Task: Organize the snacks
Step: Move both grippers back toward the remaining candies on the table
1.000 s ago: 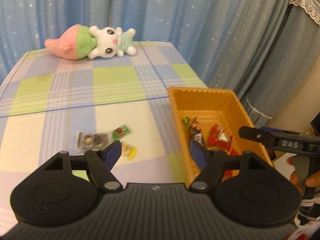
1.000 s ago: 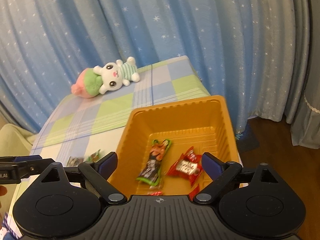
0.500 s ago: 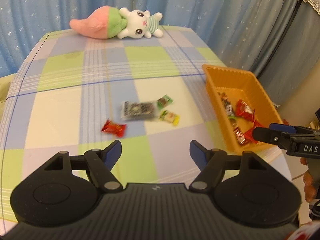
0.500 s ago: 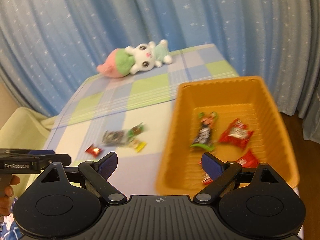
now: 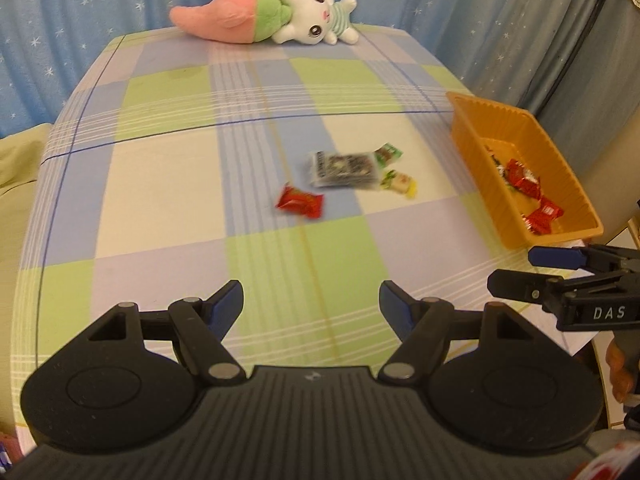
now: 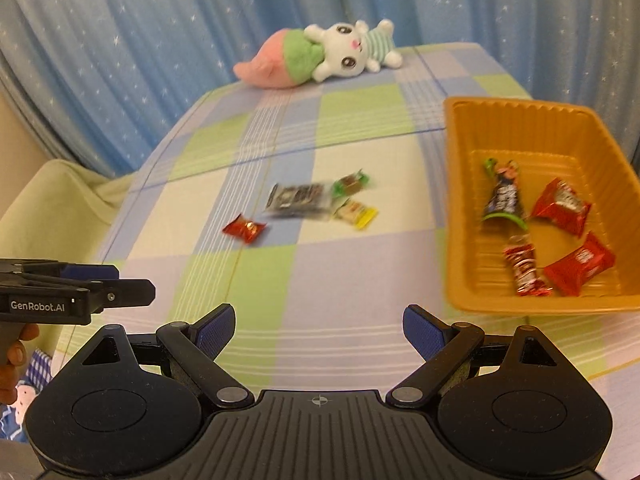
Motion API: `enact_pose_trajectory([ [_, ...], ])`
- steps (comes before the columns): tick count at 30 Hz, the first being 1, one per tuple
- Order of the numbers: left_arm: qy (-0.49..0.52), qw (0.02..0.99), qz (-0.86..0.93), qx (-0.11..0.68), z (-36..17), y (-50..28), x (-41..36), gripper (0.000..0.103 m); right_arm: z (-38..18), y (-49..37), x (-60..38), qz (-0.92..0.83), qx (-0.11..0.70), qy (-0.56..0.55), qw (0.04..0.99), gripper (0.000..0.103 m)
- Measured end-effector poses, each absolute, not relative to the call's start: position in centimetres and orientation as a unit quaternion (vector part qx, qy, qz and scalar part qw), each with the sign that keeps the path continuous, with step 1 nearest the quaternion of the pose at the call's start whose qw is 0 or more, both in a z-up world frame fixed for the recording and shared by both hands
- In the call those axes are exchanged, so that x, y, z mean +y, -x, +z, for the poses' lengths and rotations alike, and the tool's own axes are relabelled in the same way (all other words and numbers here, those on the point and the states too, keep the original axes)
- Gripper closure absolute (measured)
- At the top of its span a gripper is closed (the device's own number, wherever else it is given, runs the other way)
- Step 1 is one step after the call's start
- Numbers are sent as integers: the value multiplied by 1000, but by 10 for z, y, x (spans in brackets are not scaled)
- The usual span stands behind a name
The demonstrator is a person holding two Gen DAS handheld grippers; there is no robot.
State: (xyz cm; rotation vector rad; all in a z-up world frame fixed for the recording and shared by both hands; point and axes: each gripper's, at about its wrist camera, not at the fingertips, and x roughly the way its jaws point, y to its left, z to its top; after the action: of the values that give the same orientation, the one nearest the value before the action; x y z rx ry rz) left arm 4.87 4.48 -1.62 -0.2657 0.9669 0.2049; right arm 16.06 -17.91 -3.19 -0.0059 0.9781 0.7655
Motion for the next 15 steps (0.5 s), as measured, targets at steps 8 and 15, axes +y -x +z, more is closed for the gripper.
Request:
enact_pose_trajectory([
  [8,129,868,125,463,-24,-40,73,30,-46,-163,-159,359,456,22,814,13],
  [15,141,861,154,464,-32,-40,92,30,-57,-183,-147,375,430,66,819,13],
])
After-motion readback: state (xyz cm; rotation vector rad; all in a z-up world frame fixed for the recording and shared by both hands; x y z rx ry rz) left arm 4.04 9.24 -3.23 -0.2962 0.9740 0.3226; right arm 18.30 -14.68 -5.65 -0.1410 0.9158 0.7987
